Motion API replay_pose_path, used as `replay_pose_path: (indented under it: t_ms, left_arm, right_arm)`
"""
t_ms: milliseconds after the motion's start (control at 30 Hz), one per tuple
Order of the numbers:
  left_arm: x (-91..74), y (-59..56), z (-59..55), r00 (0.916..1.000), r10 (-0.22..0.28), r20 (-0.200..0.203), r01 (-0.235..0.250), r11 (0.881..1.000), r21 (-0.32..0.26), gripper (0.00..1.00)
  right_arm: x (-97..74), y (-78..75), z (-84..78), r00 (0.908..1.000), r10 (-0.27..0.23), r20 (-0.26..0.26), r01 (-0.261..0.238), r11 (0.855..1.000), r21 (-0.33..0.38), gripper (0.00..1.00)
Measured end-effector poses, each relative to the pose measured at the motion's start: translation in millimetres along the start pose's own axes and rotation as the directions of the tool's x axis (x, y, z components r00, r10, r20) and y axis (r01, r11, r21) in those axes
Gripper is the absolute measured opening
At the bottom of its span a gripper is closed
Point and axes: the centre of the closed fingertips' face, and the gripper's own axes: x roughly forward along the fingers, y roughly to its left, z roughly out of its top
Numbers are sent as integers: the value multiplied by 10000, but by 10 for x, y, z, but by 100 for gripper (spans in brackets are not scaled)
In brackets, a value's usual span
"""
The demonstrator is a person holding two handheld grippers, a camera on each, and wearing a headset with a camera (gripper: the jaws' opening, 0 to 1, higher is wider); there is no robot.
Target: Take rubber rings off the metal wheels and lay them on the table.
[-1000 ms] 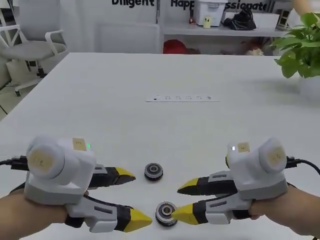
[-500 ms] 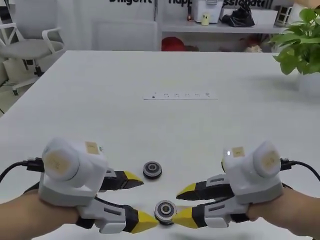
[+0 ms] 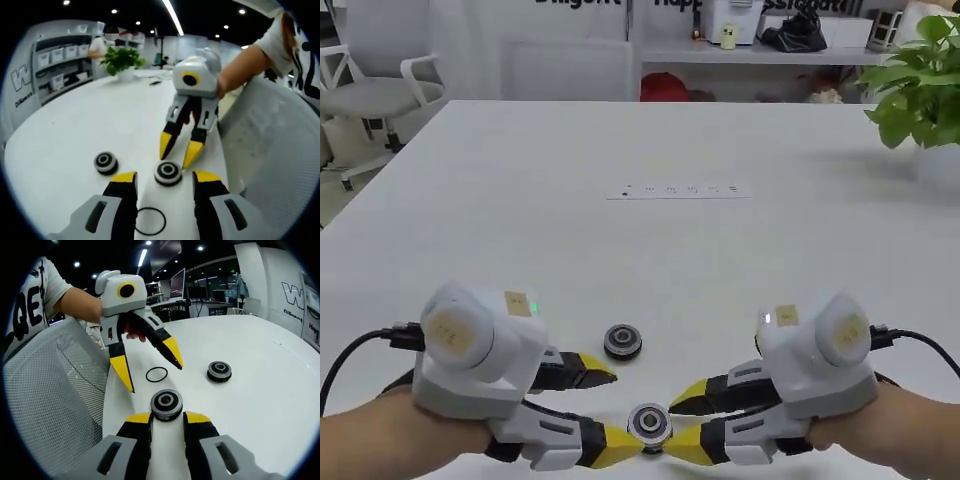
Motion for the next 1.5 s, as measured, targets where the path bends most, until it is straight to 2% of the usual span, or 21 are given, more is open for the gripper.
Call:
replay_pose_path:
  t_ms: [700, 967, 1133, 1500]
  left_arm:
    - [190, -85, -32, 9992, -299, -253, 304, 9994, 171, 30]
    - [231, -83, -64, 9988, -150, -473, 176, 9983, 564, 25]
    - [235, -61, -58, 9990, -65, -440, 94, 9977, 670, 20]
    - [253, -36, -61, 9989, 191, -428, -170, 9987, 474, 14]
  right_arm:
    - [19, -9, -62, 9999, -93, -95, 95, 9998, 194, 13]
    - [19, -10, -60, 9999, -86, -62, 88, 9997, 246, 13]
    - [18, -7, -59, 10000, -92, -29, 92, 9995, 312, 13]
    - [13, -29, -57, 9998, -56, 165, 37, 9941, 1086, 9]
